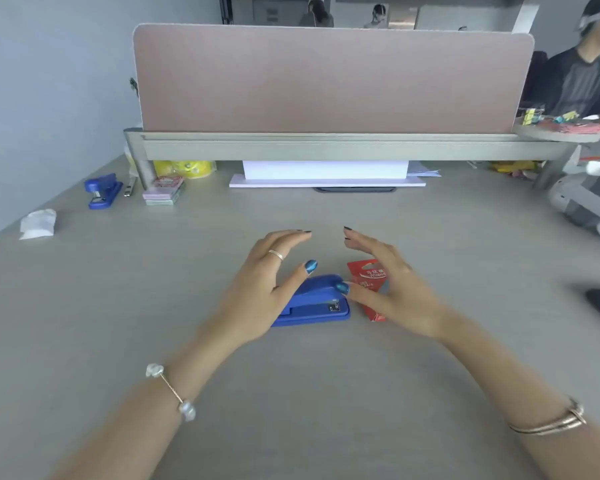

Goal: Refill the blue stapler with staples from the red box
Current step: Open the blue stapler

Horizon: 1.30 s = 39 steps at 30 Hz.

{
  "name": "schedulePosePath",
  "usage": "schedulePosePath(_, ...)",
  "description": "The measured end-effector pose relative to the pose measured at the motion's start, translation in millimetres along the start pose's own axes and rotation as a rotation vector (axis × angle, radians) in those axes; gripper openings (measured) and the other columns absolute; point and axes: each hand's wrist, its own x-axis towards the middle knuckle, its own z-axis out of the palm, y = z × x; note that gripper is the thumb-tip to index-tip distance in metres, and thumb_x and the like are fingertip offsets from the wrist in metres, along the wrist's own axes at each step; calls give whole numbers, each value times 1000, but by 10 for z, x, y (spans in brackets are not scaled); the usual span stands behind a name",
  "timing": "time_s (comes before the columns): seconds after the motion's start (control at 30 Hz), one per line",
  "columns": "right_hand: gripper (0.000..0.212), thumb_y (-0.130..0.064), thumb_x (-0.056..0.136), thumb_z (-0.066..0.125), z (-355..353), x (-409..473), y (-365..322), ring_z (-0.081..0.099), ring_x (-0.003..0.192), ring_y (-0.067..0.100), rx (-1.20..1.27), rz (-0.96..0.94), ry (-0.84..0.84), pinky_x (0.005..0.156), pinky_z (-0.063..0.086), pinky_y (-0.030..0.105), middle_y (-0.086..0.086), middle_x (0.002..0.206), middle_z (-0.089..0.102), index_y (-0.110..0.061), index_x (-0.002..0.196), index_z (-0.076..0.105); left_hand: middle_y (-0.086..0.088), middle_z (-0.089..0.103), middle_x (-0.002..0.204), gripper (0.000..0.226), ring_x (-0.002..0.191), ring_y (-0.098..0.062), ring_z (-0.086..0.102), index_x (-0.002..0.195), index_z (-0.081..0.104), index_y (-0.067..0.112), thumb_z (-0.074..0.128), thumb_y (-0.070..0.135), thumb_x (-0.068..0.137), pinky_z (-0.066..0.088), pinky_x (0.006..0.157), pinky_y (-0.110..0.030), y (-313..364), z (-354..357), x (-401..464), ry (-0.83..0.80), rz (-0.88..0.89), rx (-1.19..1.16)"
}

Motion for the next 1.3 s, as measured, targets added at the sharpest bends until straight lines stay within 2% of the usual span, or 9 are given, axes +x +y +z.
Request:
schedulePosePath(0.1,70,-30,79,68,-24,-27,-28,34,129,5,-15,3,-9,96,26,0,-32,120,42,-43,136,29,18,44,125,42,120,0,43,132,43,31,52,30,91,32,101,-13,15,-12,-33,23,-20,-23)
schedulePosePath(0.23,75,-24,74,74,20,-65,-65,39,124,4,-50,17,-49,93,37,21,-34,110,44,-40,134,33,32,43,114,46,106,2,49,128,42,41,51,48,83,41,86,-15,71,23,-124,-74,-27,39)
schedulePosePath(0.37,66,-31,69,75,92,-52,-29,42,117,4,-204,32,-44,98,39,29,-29,108,53,-30,129,47,17,57,111,48,104,-4,50,128,46,38,62,37,83,41,91,-24,92,92,-119,-123,-52,84)
schedulePosePath(0.5,33,-31,73,74,157,-34,6,46,111,11,-269,15,-95,83,34,12,-5,101,67,-24,103,64,15,58,100,40,101,-5,47,121,57,31,64,35,82,39,86,-20,80,153,-90,-100,-55,122)
schedulePosePath(0.6,22,-31,73,74,153,-23,55,47,109,14,-284,20,-109,83,39,21,1,88,68,-15,86,66,16,54,87,28,90,-6,49,109,64,32,64,32,82,39,77,-21,72,164,-42,-117,-105,66)
schedulePosePath(0.8,13,-29,74,74,149,-30,49,43,109,13,-265,27,-129,90,34,22,3,94,70,-18,79,70,12,52,91,21,93,-7,48,105,64,29,60,34,84,39,78,-24,50,174,-50,-127,-111,25)
schedulePosePath(0.93,12,-32,73,75,150,-22,82,47,96,15,-269,-10,-122,94,39,31,-9,75,64,-22,74,69,7,54,97,23,95,-7,48,106,63,29,58,36,86,40,80,-24,37,191,-61,-141,-102,49)
schedulePosePath(1.1,14,-33,74,72,144,-19,111,52,89,19,-278,-51,-131,95,41,38,-2,74,68,-26,86,70,7,58,100,10,78,2,53,95,61,35,61,34,85,40,71,-8,80,48,-29,1,-204,-366)
schedulePosePath(1.3,16,-36,73,71,148,-9,119,53,88,18,-294,-50,-120,94,43,40,-2,73,67,-24,84,70,15,64,87,17,75,1,57,93,63,29,67,31,77,45,68,-10,59,-96,-31,30,-233,-511)
